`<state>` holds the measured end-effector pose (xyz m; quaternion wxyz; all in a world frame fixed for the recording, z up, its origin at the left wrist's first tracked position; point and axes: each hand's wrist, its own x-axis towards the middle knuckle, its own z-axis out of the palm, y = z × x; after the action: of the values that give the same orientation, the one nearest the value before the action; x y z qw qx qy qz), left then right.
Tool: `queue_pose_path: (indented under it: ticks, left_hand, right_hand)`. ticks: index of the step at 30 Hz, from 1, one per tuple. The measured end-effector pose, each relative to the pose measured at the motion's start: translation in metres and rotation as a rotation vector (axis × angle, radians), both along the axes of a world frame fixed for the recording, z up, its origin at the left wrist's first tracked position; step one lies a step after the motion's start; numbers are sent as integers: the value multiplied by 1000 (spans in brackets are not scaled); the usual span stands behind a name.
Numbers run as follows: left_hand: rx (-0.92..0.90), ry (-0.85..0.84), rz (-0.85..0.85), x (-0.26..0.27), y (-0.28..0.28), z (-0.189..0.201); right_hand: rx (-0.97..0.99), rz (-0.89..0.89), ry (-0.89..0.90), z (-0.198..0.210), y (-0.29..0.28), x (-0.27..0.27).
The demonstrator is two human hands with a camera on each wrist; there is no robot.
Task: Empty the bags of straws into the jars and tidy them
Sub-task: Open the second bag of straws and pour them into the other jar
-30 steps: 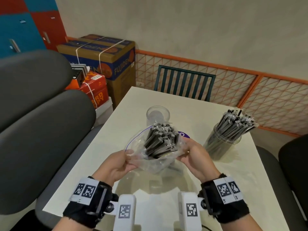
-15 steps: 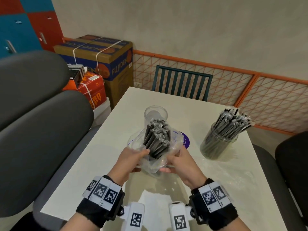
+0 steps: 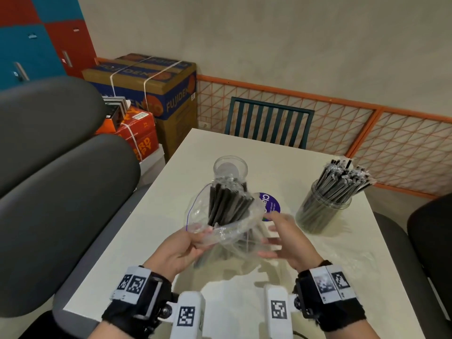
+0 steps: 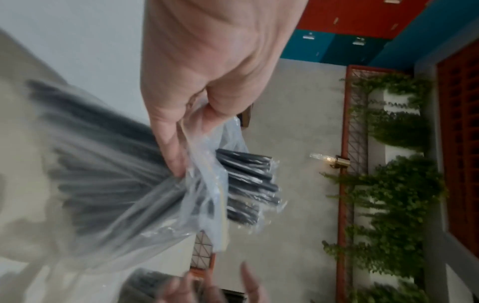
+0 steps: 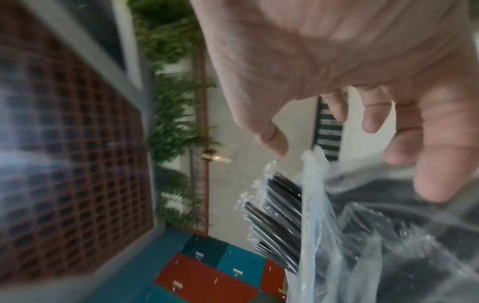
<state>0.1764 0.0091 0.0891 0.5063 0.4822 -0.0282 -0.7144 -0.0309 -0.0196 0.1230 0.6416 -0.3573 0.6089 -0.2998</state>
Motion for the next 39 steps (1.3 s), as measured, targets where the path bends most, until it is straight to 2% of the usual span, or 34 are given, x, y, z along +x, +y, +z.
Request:
queue_pose_path:
  ticks: [2, 5, 8, 10, 13, 15, 18, 20, 22, 25, 28, 32, 34, 36, 38, 39]
  left_hand:
    - [-3, -30, -2, -2, 0, -6]
    - [-2, -52, -27, -9, 2, -8]
    - [-158, -137, -59, -18, 5, -7]
    - [-300, -230, -134, -24, 7, -7]
    - [-319, -294, -188, -27, 9, -8]
    - [-254, -221, -87, -26, 7, -10]
    - [-92, 161, 145, -20, 4, -6]
    - [-30, 253, 187, -19, 2, -3]
    - [-26, 208, 159, -23, 4, -1]
    - [-74, 68, 118, -23, 4, -4]
    - [-105, -98, -12, -19, 1, -4]
    - [-124, -421, -282, -10, -7, -3]
    - [-112, -518, -333, -8, -8, 2]
    - [-87, -598, -254, -2, -14, -1]
    - [-32, -615, -173, 5, -22, -3]
    - [3, -560, -137, 8, -26, -4]
  right_hand:
    - [-104, 46, 104, 2, -5, 0]
    - [-47, 83, 24, -1, -2, 14]
    - [-85, -42, -62, -11, 3, 28]
    - [-148, -65, -15, -17, 3, 34]
    - [-200, -18, 46, -22, -6, 35]
    - [-120, 15, -145, -31, -11, 28]
    - [21, -4, -615, -57, -5, 24]
    - [94, -72, -730, -75, -2, 25]
    - [106, -30, -613, -71, 0, 27]
    - [76, 76, -228, -50, -8, 24]
    - [-70, 69, 81, -28, -27, 22]
    - [-314, 329, 454, -23, -40, 19]
    - [-342, 368, 538, -20, -38, 17]
    - [-374, 319, 535, -22, -35, 15]
    - [-372, 241, 438, -32, -35, 10]
    - [-338, 185, 357, -39, -36, 8]
